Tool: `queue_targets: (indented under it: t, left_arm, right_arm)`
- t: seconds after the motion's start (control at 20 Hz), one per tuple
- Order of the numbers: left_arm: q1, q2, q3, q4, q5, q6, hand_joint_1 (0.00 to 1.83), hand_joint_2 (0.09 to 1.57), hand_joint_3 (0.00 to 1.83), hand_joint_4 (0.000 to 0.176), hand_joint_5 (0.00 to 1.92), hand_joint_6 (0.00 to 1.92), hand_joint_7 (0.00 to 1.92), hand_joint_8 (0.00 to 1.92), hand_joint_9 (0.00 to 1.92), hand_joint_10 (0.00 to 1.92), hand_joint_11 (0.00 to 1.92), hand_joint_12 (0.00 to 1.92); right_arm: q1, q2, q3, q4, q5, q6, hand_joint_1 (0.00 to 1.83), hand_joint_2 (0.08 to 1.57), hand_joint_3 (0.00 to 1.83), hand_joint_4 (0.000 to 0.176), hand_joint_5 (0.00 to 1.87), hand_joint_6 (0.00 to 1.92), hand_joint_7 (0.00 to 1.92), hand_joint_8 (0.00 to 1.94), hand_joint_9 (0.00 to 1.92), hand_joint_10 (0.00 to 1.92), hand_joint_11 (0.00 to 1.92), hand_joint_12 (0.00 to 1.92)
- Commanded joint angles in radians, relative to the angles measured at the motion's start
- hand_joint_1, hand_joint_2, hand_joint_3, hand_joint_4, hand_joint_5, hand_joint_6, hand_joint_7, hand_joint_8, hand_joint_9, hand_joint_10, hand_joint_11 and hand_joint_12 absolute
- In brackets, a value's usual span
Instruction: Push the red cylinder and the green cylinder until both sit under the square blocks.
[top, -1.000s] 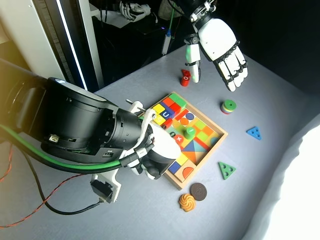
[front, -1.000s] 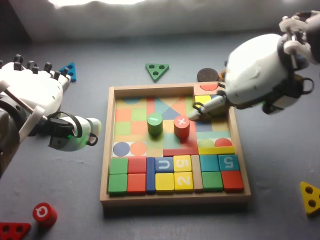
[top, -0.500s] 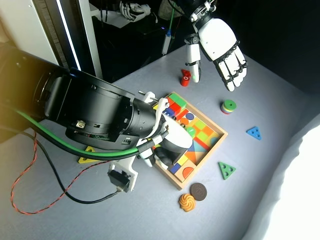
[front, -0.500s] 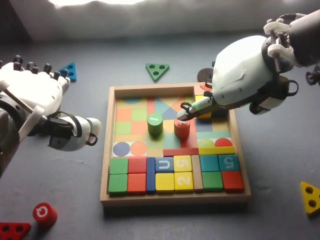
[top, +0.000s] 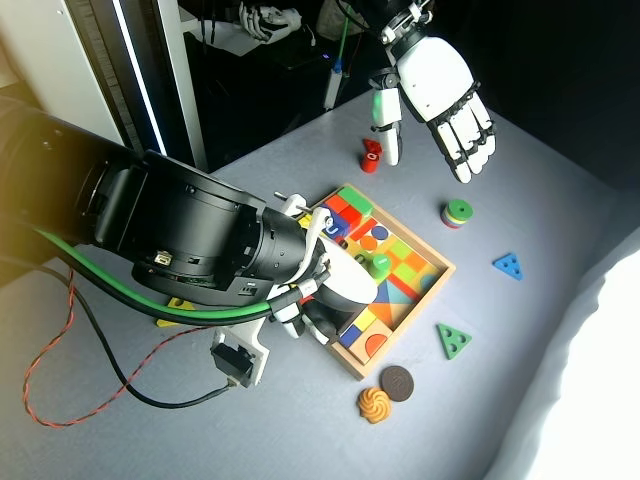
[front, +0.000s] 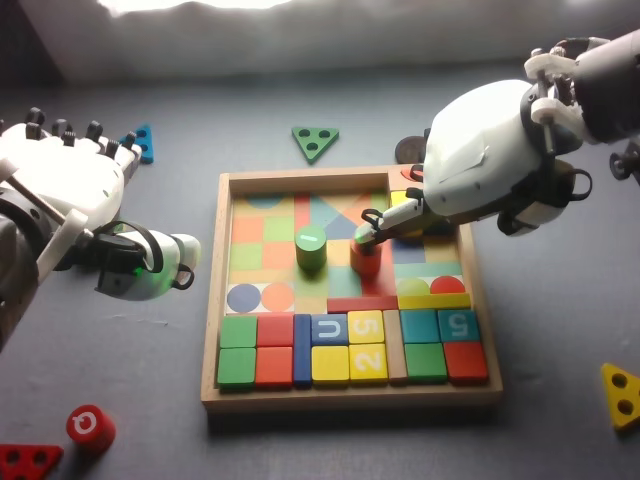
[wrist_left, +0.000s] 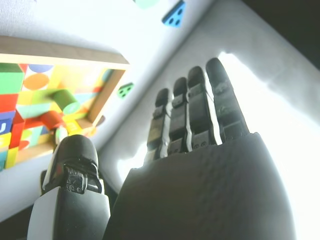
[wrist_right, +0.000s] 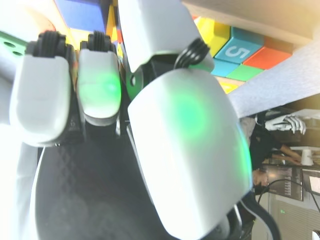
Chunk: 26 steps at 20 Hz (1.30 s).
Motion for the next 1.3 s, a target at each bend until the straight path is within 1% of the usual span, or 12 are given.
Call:
queue_targets:
  t: [0.0,0.15,0.25,0.4,0.6,0.65,0.7,0.8,1.05,1.15,1.2,1.25]
  left_arm:
    - [-0.013,0.006,0.003,0.081,-0.044,0.005,0.00,1.27,0.00,0.000,0.07,0.01,0.10,0.01,0.12,0.01,0.00,0.35]
    - [-0.019,0.004,0.003,0.081,-0.044,0.005,0.00,1.27,0.00,0.000,0.07,0.00,0.10,0.00,0.12,0.01,0.00,0.33]
    - [-0.021,0.003,0.003,0.081,-0.044,0.005,0.00,1.27,0.00,0.000,0.13,0.01,0.16,0.01,0.19,0.02,0.00,0.50]
    - [-0.023,0.003,0.003,0.081,-0.044,0.005,0.00,1.27,0.00,0.000,0.07,0.00,0.09,0.00,0.12,0.00,0.00,0.31]
    - [-0.027,0.002,0.003,0.077,-0.044,0.008,0.00,1.27,0.00,0.000,0.09,0.01,0.12,0.01,0.14,0.01,0.00,0.37]
    - [-0.027,0.002,0.002,0.077,-0.044,0.009,0.00,1.27,0.00,0.000,0.08,0.00,0.10,0.00,0.13,0.00,0.00,0.35]
    - [-0.027,0.002,0.002,0.077,-0.044,0.009,0.00,1.27,0.00,0.000,0.09,0.00,0.11,0.00,0.13,0.00,0.00,0.33]
    - [-0.028,0.002,0.002,0.077,-0.044,0.009,0.00,1.27,0.00,0.000,0.10,0.00,0.14,0.00,0.17,0.01,0.00,0.45]
    - [-0.028,0.002,0.004,0.076,-0.044,0.009,0.00,1.27,0.00,0.000,0.06,0.00,0.09,0.00,0.11,0.00,0.00,0.30]
    - [-0.028,0.002,0.004,0.076,-0.044,0.009,0.00,1.28,0.00,0.000,0.11,0.01,0.15,0.01,0.17,0.01,0.00,0.47]
    - [-0.028,0.002,0.004,0.076,-0.044,0.009,0.00,1.28,0.00,0.000,0.10,0.00,0.15,0.01,0.16,0.01,0.00,0.46]
    - [-0.028,0.002,0.004,0.076,-0.044,0.009,0.00,1.28,0.00,0.000,0.07,0.00,0.11,0.00,0.12,0.01,0.00,0.37]
  right_arm:
    - [-0.003,0.013,0.000,0.019,-0.033,0.006,1.81,1.19,0.01,0.000,0.05,0.01,1.19,1.94,1.49,1.92,1.57,1.92]
    - [-0.010,0.016,0.000,0.019,-0.024,0.014,1.80,1.20,0.01,0.000,0.06,0.01,1.16,1.94,1.48,1.92,1.56,1.92]
    - [-0.012,0.023,0.000,0.019,-0.016,0.017,1.81,1.19,0.01,0.000,0.07,0.01,1.20,1.94,1.48,1.92,1.54,1.92]
    - [-0.020,0.039,-0.001,0.019,0.010,0.034,1.81,1.19,0.00,0.000,0.05,0.01,1.28,1.94,1.49,1.92,1.57,1.92]
    - [-0.031,0.073,-0.011,0.020,0.037,0.026,1.82,1.18,0.00,0.000,0.06,0.01,1.31,1.94,1.51,1.92,1.63,1.92]
    - [-0.031,0.080,-0.016,0.020,0.041,0.022,1.82,1.18,0.00,0.000,0.07,0.01,1.17,1.94,1.50,1.92,1.63,1.92]
    - [-0.032,0.088,-0.024,0.020,0.052,0.017,1.81,1.18,0.00,0.000,0.10,0.02,1.18,1.94,1.49,1.92,1.57,1.92]
    - [-0.033,0.108,-0.042,0.020,0.059,0.010,1.80,1.18,0.00,0.000,0.09,0.01,1.25,1.94,1.49,1.92,1.54,1.92]
    - [-0.039,0.161,-0.103,0.005,0.068,0.011,1.79,1.19,0.00,0.000,0.10,0.01,1.04,1.94,1.46,1.92,1.51,1.92]
    - [-0.043,0.181,-0.128,0.004,0.068,0.014,1.80,1.18,0.00,0.000,0.09,0.00,1.18,1.94,1.48,1.92,1.54,1.92]
    - [-0.047,0.188,-0.135,0.004,0.068,0.015,1.80,1.18,0.00,0.000,0.08,0.00,1.01,1.94,1.48,1.92,1.53,1.92]
    - [-0.052,0.193,-0.137,0.004,0.068,0.016,1.81,1.18,0.00,0.000,0.09,0.00,1.05,1.94,1.48,1.92,1.55,1.92]
